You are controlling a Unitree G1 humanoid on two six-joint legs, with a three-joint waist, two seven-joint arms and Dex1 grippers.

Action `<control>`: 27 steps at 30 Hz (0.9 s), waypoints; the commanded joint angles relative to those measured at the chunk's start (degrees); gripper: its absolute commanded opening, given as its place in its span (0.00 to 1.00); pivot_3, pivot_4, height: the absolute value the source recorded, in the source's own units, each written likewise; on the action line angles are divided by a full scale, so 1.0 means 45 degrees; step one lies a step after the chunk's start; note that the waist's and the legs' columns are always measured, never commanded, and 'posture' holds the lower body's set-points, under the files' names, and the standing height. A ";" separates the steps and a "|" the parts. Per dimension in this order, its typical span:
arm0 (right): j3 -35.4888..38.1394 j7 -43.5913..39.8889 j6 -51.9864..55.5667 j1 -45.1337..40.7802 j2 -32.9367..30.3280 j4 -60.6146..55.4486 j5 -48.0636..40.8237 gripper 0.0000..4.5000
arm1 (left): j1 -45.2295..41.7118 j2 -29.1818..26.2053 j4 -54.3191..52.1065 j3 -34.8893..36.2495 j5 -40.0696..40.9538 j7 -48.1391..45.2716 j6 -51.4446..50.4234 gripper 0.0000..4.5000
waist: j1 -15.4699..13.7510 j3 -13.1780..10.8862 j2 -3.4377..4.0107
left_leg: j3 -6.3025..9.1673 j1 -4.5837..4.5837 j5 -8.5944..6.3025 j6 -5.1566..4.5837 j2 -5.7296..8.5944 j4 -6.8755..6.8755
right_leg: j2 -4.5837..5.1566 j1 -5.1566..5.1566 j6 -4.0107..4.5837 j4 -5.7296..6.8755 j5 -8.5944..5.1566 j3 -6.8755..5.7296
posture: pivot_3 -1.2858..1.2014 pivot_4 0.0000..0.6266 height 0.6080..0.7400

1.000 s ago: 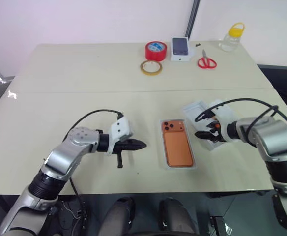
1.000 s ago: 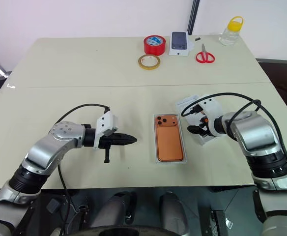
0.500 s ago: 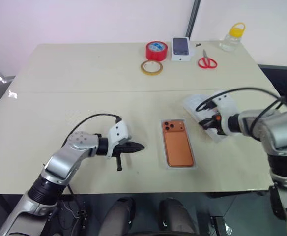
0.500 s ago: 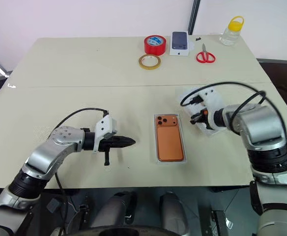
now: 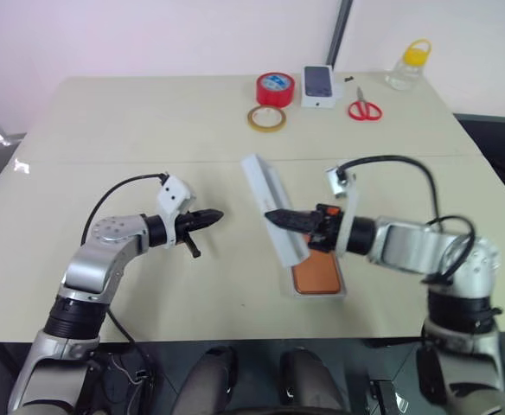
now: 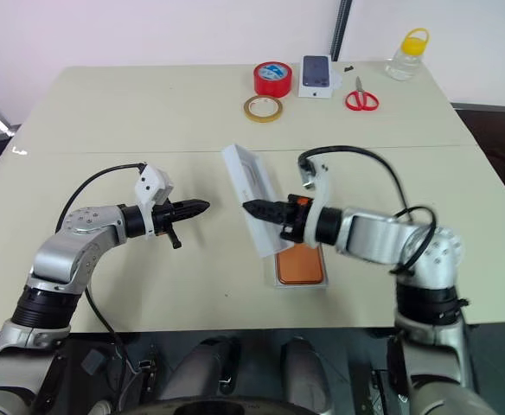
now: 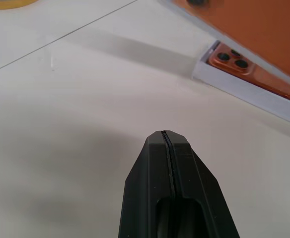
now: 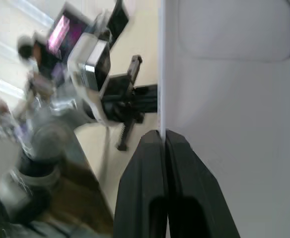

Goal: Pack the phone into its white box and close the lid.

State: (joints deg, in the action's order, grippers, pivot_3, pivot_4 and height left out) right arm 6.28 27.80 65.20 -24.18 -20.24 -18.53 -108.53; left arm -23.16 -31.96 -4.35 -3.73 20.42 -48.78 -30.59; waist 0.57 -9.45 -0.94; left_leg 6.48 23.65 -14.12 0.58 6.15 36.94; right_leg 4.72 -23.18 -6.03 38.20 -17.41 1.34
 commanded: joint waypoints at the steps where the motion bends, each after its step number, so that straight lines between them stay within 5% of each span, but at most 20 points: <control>1: -0.1579 0.4230 -0.3386 0.1576 0.2510 -0.2279 -0.0993 0.01 | -0.0299 0.0146 -0.0354 -0.0164 -0.0032 -0.0125 0.0264 0.00 | 0.0153 0.0006 0.0012 | 0.0008 -0.0001 0.0000 0.0000 -0.0005 -0.0004 | -0.0010 -0.0010 -0.0001 0.0014 0.0000 0.0002 | 0.52 0.24 1.00; 4: -0.1810 0.6778 -0.4674 0.2143 0.3678 -0.2757 -0.0993 0.01 | -0.0307 0.0328 -0.0552 -0.0457 -0.0033 -0.0212 0.0197 0.00 | 0.0316 0.0004 0.0016 | -0.0002 -0.0002 0.0005 0.0008 0.0000 -0.0003 | -0.0018 -0.0040 -0.0001 0.0057 0.0000 0.0022 | 0.52 0.24 1.00; 8: -0.1548 0.7874 -0.4867 0.2265 0.3737 -0.2618 -0.0993 0.01 | -0.0384 0.0629 -0.0708 -0.1054 -0.0138 -0.0324 0.0173 0.00 | 0.0351 0.0008 0.0023 | 0.0001 -0.0023 0.0005 0.0007 0.0001 0.0004 | -0.0029 -0.0024 -0.0001 0.0065 0.0000 0.0020 | 0.52 0.24 1.00; 11: -0.0953 0.7214 -0.4215 0.1764 0.2801 -0.2140 -0.0993 0.29 | -0.0477 0.0860 -0.0850 -0.1552 -0.0257 -0.0455 0.0209 0.00 | 0.0335 0.0008 0.0023 | 0.0001 -0.0025 0.0004 0.0005 0.0001 0.0004 | -0.0030 -0.0011 -0.0001 0.0054 -0.0001 0.0019 | 0.52 0.24 1.00; 16: 0.0004 0.3632 -0.1835 -0.0392 -0.1189 -0.0592 -0.0993 0.89 | -0.0925 0.1346 -0.0915 -0.2124 -0.0274 -0.0598 0.0067 0.00 | 0.0336 -0.0002 0.0040 | -0.0004 -0.0025 -0.0040 -0.0072 0.0000 0.0010 | -0.0036 -0.0006 -0.0001 0.0054 -0.0001 0.0014 | 0.52 0.24 1.00; 20: -0.0292 0.1634 -0.0109 -0.1588 -0.4961 0.0768 -0.0533 0.89 | -0.1488 0.1885 -0.0740 -0.2765 -0.0399 -0.0644 -0.0154 0.00 | 0.0303 -0.0003 0.0041 | -0.0004 -0.0024 -0.0052 -0.0093 -0.0007 0.0003 | -0.0036 0.0013 -0.0002 0.0029 -0.0003 0.0004 | 0.52 0.24 1.00; 24: -0.0805 -0.0614 0.0706 -0.2021 -0.6680 0.1207 0.2053 0.89 | -0.1754 0.2133 -0.0531 -0.3305 -0.0724 -0.0640 -0.0118 0.00 | 0.0316 -0.0002 0.0039 | -0.0013 -0.0022 -0.0060 -0.0108 -0.0008 0.0013 | -0.0030 0.0026 -0.0002 0.0009 -0.0002 0.0005 | 0.52 0.24 1.00; 27: -0.1295 -0.2752 0.0869 -0.2016 -0.7557 0.0711 0.4685 0.69 | -0.1790 0.2307 -0.0529 -0.3443 -0.0783 -0.0591 -0.0145 0.00 | 0.0318 -0.0003 0.0039 | -0.0014 -0.0021 -0.0061 -0.0109 -0.0011 0.0014 | -0.0029 0.0024 -0.0002 0.0011 -0.0002 0.0006 | 0.52 0.24 1.00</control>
State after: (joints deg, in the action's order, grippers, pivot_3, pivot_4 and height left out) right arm 0.43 20.70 68.92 -32.33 -52.66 -12.88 -93.15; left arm -30.11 -21.80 -5.75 -19.47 17.13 -51.33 -31.19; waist 2.00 -9.46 -0.77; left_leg 6.42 23.56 -14.39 0.09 6.10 37.01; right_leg 4.59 -23.07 -6.04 38.25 -17.42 1.36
